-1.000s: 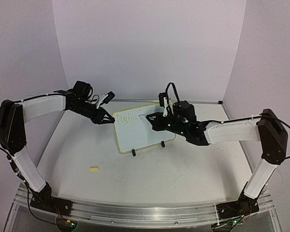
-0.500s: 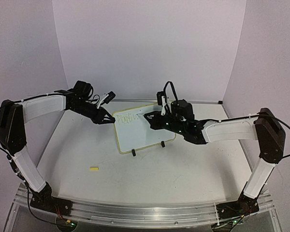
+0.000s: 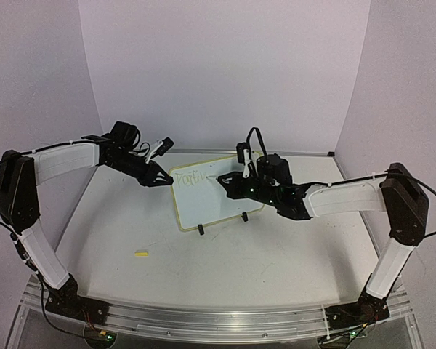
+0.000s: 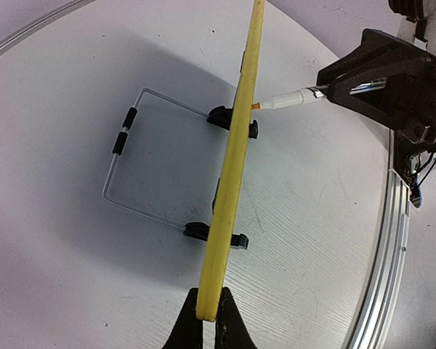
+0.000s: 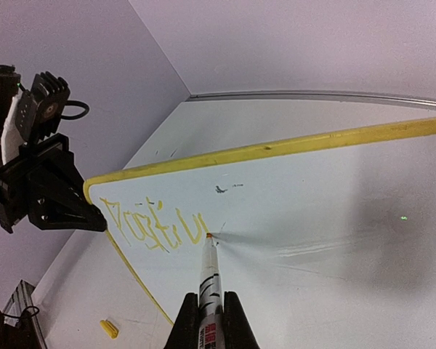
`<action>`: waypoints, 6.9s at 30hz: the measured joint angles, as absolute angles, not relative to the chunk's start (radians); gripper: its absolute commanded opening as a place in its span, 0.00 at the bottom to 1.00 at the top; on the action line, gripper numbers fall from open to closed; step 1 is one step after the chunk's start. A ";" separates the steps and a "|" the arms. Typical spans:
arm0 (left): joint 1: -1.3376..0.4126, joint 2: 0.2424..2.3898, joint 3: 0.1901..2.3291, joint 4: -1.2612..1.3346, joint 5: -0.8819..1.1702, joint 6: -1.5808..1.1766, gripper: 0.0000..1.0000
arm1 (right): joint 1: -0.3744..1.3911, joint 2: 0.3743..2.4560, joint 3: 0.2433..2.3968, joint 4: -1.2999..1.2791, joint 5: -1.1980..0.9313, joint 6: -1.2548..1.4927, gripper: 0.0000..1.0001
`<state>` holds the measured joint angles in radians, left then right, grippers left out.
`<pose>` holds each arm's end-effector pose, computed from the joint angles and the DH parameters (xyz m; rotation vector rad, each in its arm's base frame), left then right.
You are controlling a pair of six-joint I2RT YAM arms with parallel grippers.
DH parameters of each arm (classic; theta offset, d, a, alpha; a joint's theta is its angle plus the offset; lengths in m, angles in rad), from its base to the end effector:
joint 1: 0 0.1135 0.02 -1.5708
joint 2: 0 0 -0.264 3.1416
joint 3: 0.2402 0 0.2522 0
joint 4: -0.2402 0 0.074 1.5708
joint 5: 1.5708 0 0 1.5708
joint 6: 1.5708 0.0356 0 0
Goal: Write a sentence on the whiteboard
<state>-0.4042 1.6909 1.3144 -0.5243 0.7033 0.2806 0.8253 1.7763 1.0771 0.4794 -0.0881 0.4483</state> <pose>0.3259 -0.1644 0.2620 1.0798 2.1287 -0.9180 0.2736 0.3010 0.2363 -0.4221 1.8543 0.9729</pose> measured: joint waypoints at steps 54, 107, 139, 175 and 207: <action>-0.405 1.691 1.315 -0.524 0.703 0.281 0.00 | 0.825 1.783 1.149 0.489 -0.075 0.437 0.00; -0.405 1.691 1.315 -0.524 0.703 0.282 0.00 | 0.815 1.774 1.054 0.574 -0.074 0.442 0.00; -0.406 1.691 1.315 -0.525 0.703 0.282 0.00 | 0.814 1.724 1.017 0.635 -0.089 0.437 0.00; -0.407 1.691 1.315 -0.525 0.703 0.283 0.00 | 0.814 1.771 1.013 0.613 -0.059 0.465 0.00; -0.407 1.691 1.315 -0.525 0.703 0.283 0.00 | 0.816 1.748 0.995 0.595 -0.015 0.463 0.00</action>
<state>-0.4072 1.6909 1.3148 -0.5248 0.7033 0.2833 0.8164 1.7478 0.9954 0.5949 -0.0146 0.4632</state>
